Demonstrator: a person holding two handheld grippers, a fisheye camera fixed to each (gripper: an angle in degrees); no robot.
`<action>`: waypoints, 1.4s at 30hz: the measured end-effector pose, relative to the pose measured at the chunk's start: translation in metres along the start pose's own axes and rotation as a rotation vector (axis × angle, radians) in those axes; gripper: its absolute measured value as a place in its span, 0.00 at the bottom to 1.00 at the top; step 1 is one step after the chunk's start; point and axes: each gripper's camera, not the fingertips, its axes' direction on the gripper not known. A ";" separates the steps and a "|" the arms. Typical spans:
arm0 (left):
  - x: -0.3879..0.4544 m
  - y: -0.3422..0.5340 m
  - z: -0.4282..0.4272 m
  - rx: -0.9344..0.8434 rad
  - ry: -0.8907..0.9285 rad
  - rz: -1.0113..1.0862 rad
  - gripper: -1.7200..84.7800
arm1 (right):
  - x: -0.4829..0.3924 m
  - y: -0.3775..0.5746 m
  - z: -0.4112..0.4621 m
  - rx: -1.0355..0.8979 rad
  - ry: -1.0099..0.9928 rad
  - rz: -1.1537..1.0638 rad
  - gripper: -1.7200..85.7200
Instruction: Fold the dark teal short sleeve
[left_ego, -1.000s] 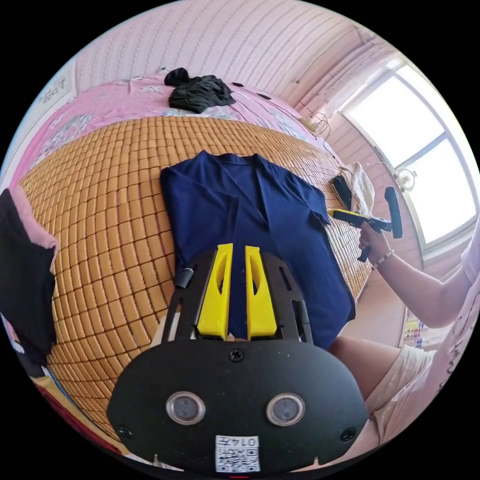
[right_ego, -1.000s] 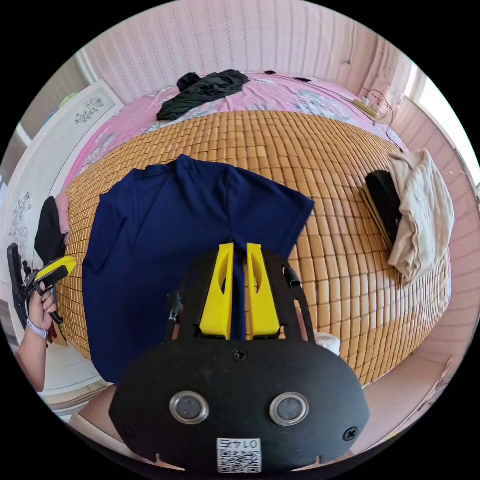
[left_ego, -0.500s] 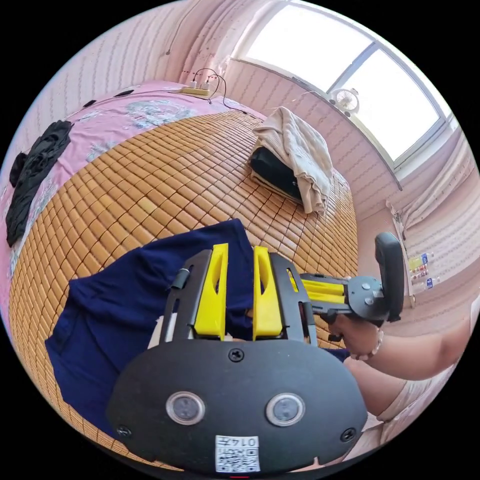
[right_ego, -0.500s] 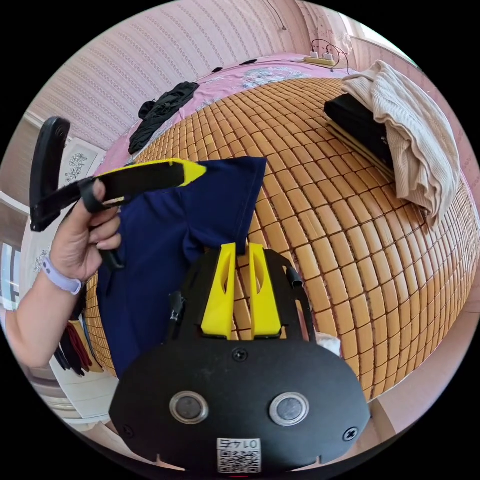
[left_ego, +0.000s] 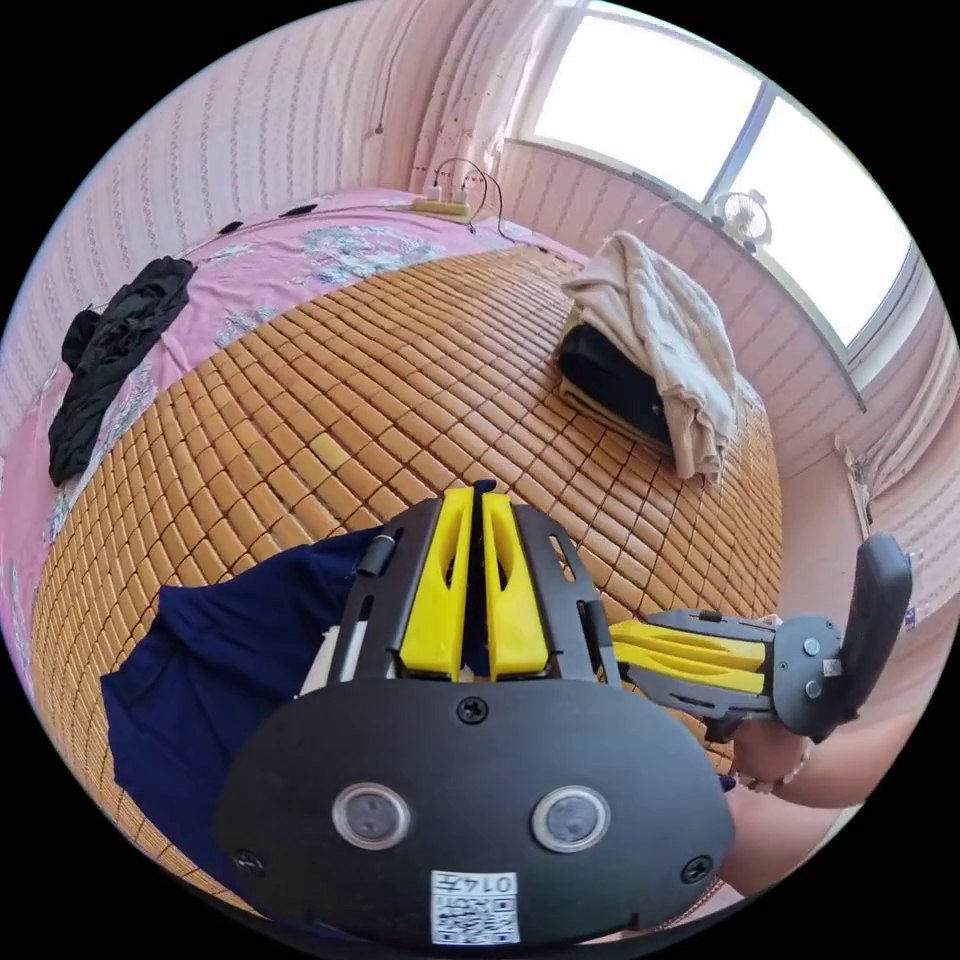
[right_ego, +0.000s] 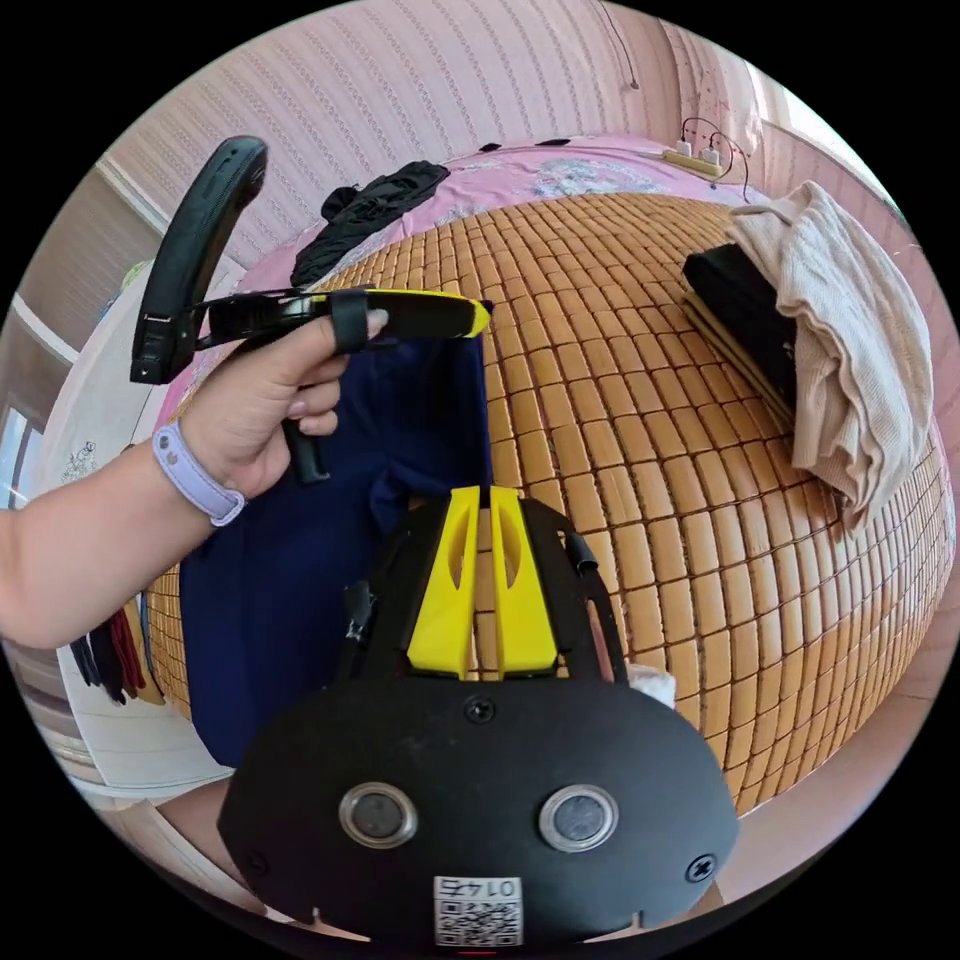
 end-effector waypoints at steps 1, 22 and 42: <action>-0.011 0.008 -0.026 0.069 0.018 -0.037 0.02 | -0.006 0.004 -0.012 0.070 -0.003 -0.067 0.04; -0.222 0.267 -0.198 0.149 -0.180 -0.638 0.11 | -0.025 -0.115 0.053 -0.071 -0.210 -0.202 0.11; -0.307 0.259 -0.233 0.199 -0.077 -0.638 0.01 | 0.035 -0.189 0.052 -0.093 -0.272 -0.094 0.03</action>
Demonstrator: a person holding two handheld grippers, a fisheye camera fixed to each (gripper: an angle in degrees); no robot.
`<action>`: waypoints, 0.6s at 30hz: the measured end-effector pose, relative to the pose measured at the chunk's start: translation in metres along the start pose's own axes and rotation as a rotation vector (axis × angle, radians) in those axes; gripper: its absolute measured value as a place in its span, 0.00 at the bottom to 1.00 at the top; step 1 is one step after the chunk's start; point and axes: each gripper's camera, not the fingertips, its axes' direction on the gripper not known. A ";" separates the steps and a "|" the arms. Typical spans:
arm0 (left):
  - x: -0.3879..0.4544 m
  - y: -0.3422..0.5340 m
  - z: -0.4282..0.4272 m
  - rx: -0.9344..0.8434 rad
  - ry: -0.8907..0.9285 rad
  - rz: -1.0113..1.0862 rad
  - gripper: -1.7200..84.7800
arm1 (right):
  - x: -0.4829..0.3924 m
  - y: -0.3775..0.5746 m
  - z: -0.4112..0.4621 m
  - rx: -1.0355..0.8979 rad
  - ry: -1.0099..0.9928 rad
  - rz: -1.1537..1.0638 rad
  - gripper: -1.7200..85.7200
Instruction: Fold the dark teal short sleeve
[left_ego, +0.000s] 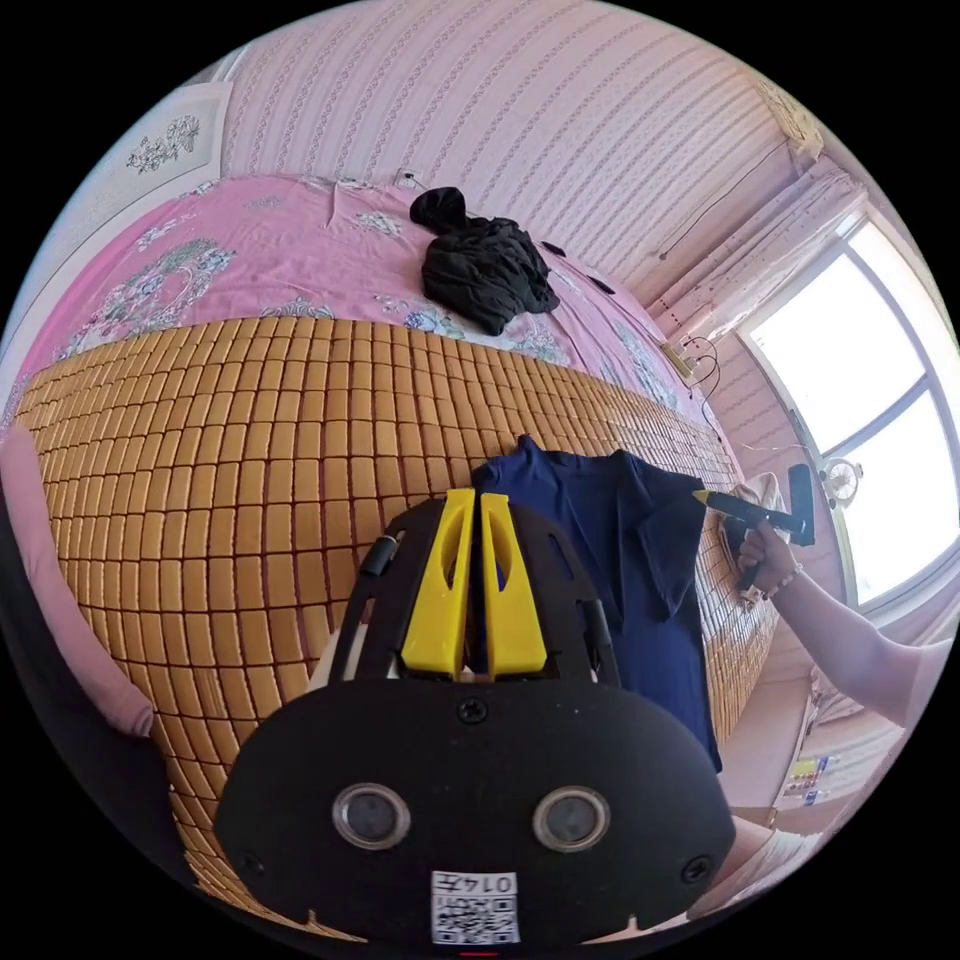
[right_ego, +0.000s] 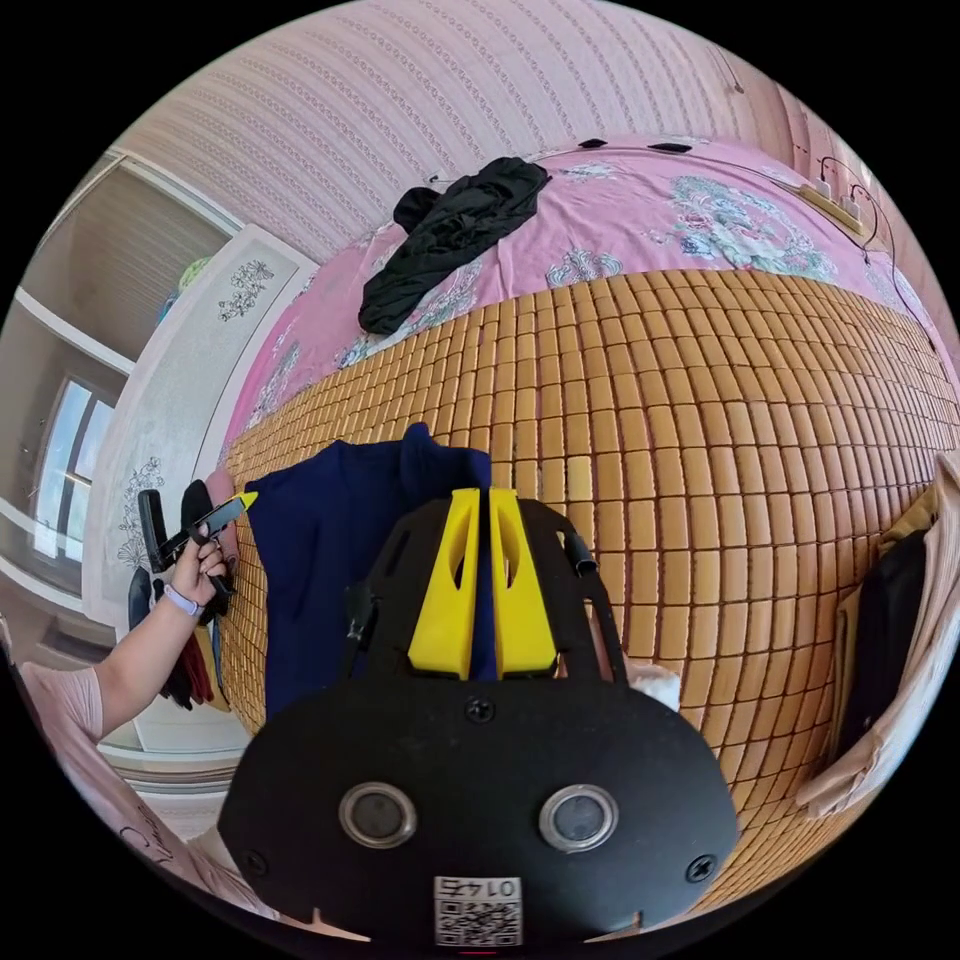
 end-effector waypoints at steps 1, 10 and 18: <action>-0.001 -0.002 -0.007 0.015 0.024 0.010 0.01 | 0.003 0.000 -0.006 0.009 -0.021 -0.003 0.03; 0.008 0.044 -0.084 0.033 0.158 0.203 0.01 | -0.005 0.065 -0.067 0.013 -0.301 -0.112 0.03; -0.001 0.191 -0.137 -0.159 0.345 0.111 0.01 | 0.003 0.208 -0.084 -0.188 -0.384 -0.032 0.03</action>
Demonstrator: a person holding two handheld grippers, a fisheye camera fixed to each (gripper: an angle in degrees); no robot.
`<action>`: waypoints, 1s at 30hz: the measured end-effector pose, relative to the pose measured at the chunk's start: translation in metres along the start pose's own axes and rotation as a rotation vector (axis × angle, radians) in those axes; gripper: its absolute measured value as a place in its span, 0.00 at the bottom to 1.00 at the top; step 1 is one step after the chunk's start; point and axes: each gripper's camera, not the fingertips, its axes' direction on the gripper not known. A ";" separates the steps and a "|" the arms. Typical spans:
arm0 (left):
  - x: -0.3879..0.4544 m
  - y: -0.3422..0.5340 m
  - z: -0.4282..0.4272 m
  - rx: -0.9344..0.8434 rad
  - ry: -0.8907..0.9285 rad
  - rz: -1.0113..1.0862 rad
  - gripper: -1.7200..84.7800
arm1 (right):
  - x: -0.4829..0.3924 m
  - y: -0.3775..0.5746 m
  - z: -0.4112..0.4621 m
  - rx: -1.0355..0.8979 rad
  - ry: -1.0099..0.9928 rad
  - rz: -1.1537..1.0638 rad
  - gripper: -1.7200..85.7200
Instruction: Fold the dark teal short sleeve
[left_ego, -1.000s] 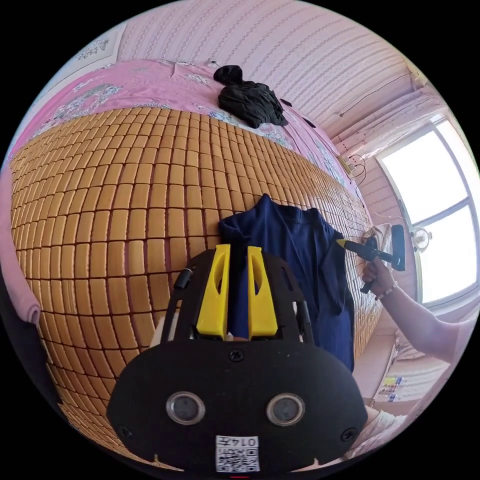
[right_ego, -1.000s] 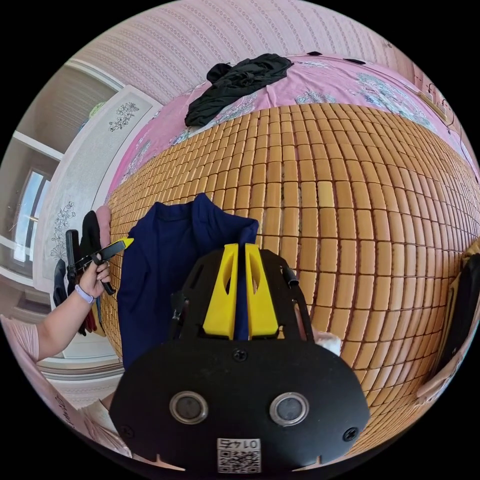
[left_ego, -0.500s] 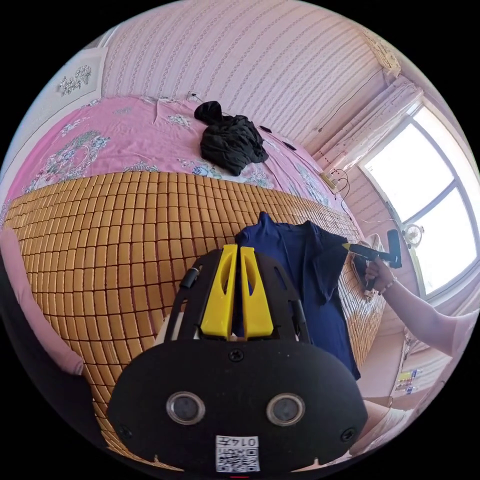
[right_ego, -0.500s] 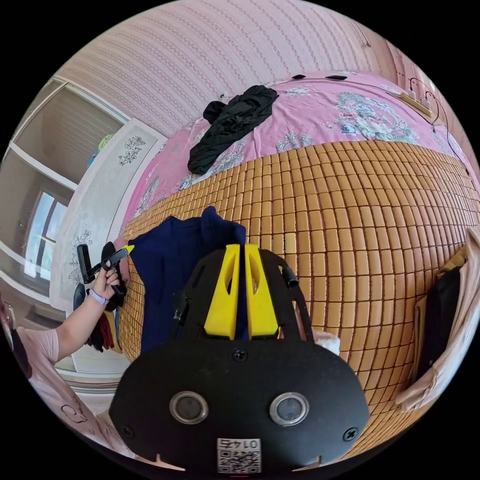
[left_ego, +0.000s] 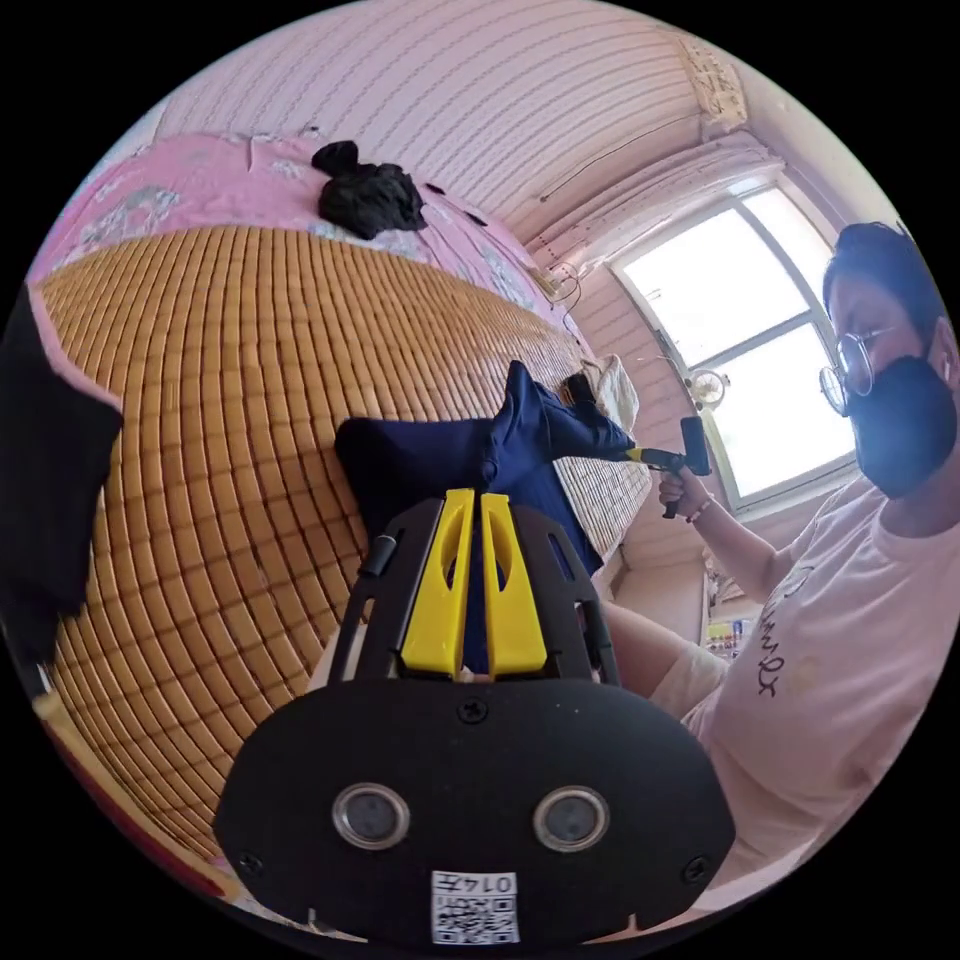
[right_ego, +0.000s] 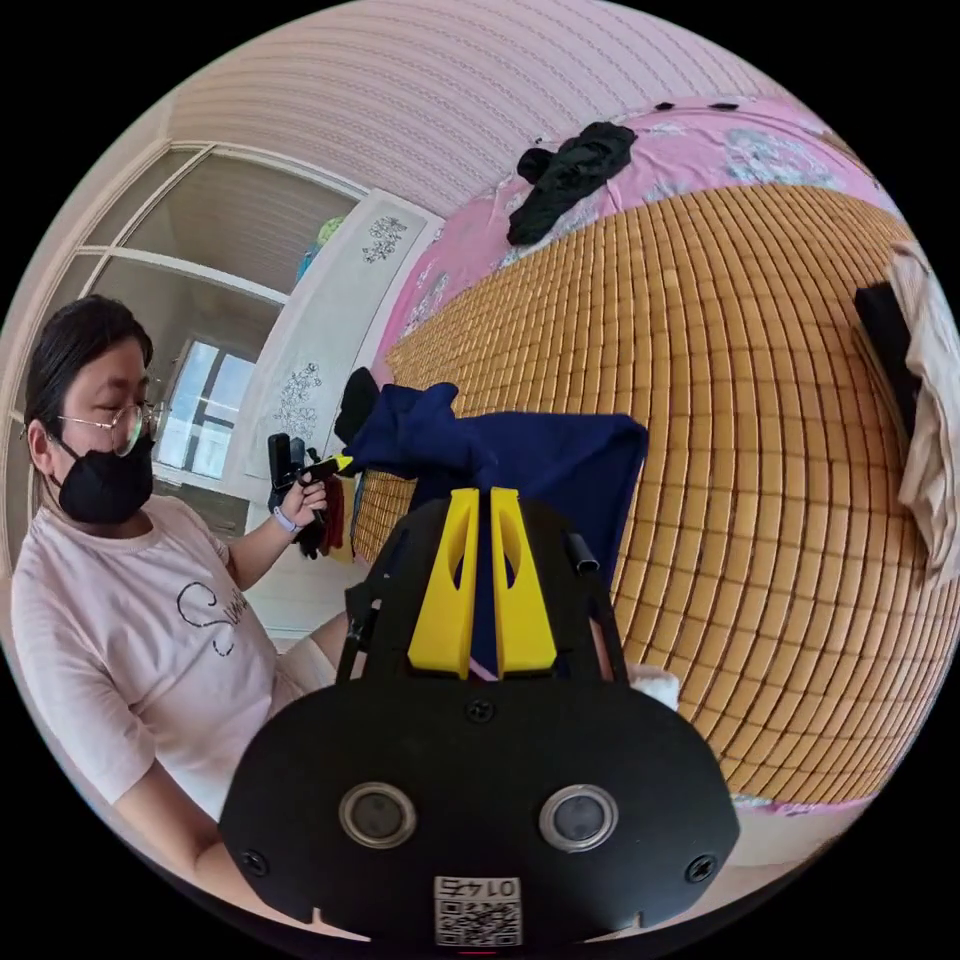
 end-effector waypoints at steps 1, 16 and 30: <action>-0.002 0.030 0.010 -0.038 0.008 -0.069 0.01 | 0.014 0.021 0.014 -0.046 -0.016 0.076 0.03; -0.002 0.137 0.034 0.008 0.004 -0.094 0.01 | 0.003 0.085 0.068 -0.038 0.119 -0.080 0.03; 0.039 0.206 0.067 0.031 -0.312 -0.014 0.06 | -0.060 0.125 0.128 0.062 0.383 -0.146 0.08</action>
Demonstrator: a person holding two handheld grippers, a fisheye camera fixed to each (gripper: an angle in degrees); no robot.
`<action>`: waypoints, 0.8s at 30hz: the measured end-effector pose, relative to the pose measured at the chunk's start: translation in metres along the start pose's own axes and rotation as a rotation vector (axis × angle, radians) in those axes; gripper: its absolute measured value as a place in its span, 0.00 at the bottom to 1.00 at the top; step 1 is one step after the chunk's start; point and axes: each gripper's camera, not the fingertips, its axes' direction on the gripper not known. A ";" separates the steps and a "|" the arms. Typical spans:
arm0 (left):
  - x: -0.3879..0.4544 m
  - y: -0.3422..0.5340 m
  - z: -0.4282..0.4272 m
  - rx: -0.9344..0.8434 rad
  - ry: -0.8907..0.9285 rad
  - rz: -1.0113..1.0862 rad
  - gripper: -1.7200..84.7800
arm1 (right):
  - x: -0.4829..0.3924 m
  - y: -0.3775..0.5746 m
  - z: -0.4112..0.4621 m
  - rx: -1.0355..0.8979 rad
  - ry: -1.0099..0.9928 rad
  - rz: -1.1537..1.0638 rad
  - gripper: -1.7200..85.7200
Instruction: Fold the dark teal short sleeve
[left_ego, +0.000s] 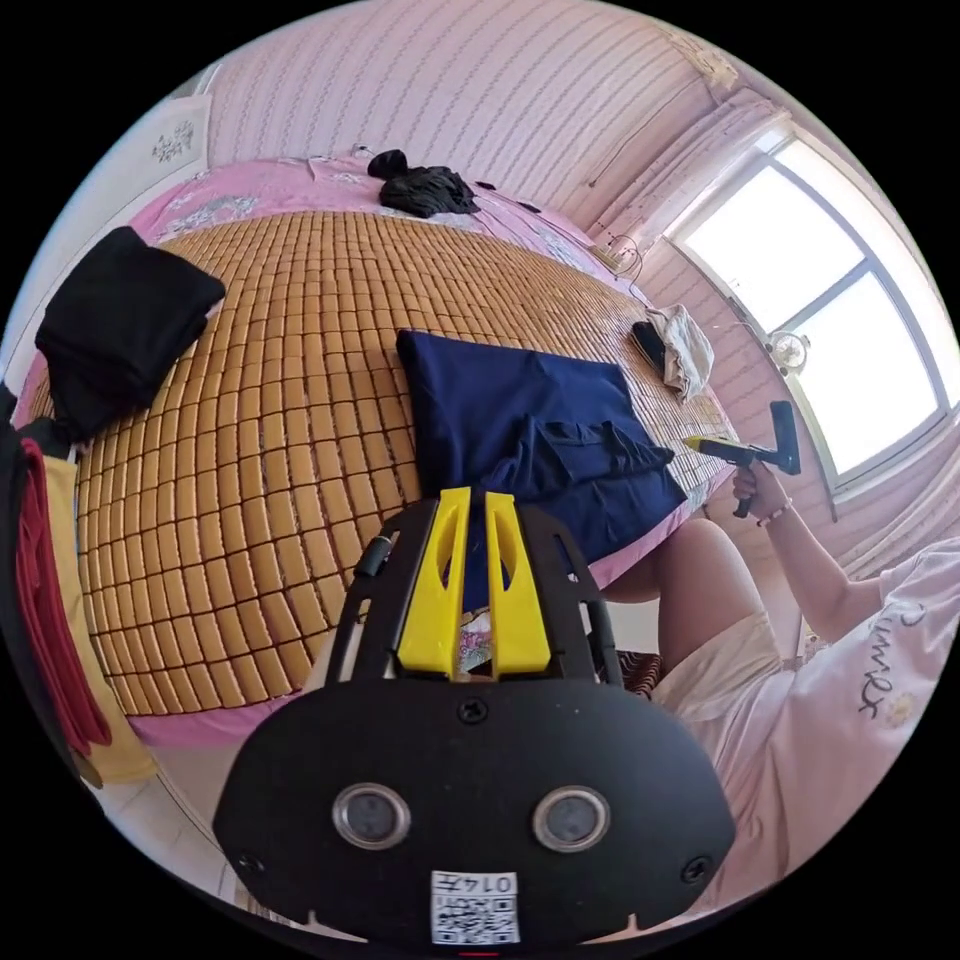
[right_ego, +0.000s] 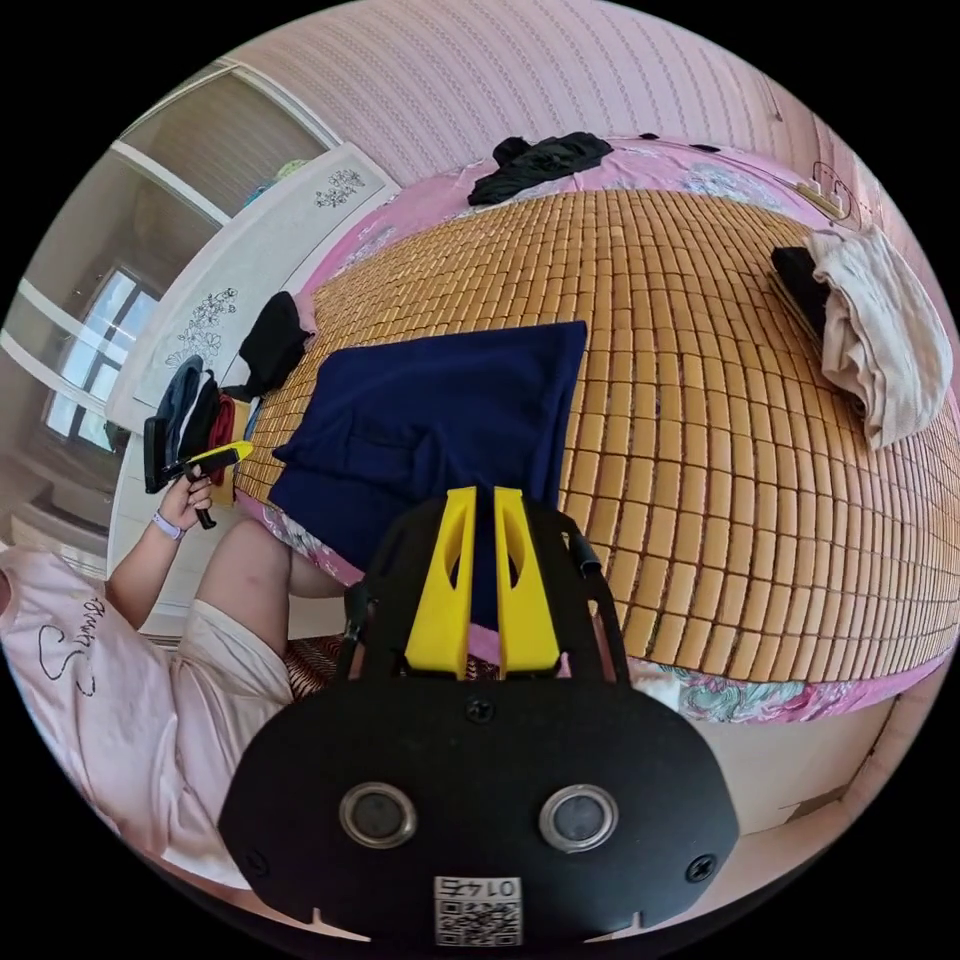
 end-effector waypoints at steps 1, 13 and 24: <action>0.013 -0.005 0.009 -0.010 0.006 0.032 0.07 | -0.014 -0.010 0.012 -0.006 -0.005 -0.028 0.10; 0.078 -0.043 0.158 -0.188 -0.098 0.144 0.03 | -0.078 -0.035 0.098 -0.114 0.049 -0.143 0.04; 0.086 0.064 0.111 -0.227 0.175 0.257 0.02 | -0.126 0.028 0.081 -0.324 -0.161 -0.386 0.03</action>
